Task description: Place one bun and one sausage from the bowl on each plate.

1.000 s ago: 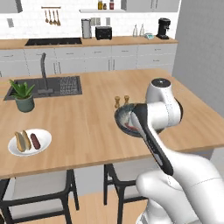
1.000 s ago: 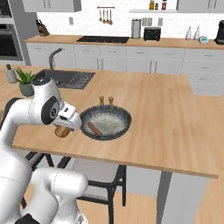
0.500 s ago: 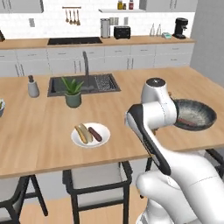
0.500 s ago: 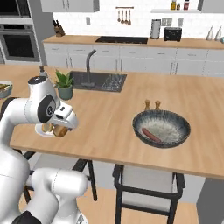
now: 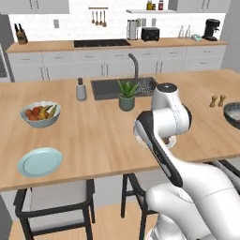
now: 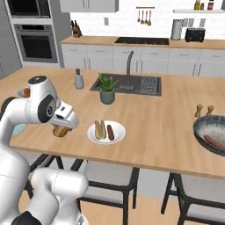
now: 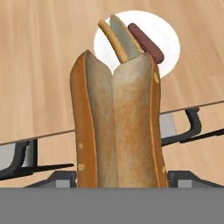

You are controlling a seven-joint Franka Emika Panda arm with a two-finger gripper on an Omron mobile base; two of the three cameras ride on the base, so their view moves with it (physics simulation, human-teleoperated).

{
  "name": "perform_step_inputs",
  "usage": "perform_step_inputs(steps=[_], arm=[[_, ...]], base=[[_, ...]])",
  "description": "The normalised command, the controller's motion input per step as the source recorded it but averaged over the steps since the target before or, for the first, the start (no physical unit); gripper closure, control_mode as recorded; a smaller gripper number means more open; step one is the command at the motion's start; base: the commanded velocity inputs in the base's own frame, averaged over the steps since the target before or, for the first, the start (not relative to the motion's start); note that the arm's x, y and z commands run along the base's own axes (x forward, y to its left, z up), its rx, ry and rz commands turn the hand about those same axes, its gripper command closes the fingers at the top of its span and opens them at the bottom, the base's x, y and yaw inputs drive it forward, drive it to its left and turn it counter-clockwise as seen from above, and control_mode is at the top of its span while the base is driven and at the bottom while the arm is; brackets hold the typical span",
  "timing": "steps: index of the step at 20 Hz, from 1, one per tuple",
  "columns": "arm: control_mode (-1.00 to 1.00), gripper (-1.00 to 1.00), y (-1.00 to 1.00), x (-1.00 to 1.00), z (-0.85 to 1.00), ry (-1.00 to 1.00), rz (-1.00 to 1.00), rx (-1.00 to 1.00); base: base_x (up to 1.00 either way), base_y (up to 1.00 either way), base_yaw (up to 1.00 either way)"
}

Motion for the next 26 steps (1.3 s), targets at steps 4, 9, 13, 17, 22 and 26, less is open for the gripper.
perform_step_inputs(steps=[4,9,13,17,22,26], arm=[[1.0,1.0,0.0,0.0,0.0,0.0,0.0,0.0],[1.0,1.0,0.0,0.0,0.0,0.0,0.0,0.0],[1.0,1.0,0.0,0.0,0.0,0.0,0.0,0.0],[1.0,1.0,0.0,0.0,0.0,0.0,0.0,0.0],[-1.0,1.0,0.19,0.41,-0.02,0.06,0.04,0.0],[-1.0,1.0,-0.25,0.67,-0.16,0.15,0.11,0.05]], base=[[0.0,1.0,0.01],[0.0,1.0,0.03],[0.0,1.0,0.04],[0.02,0.86,0.03],[0.0,0.0,0.0],[0.0,0.0,0.0]])
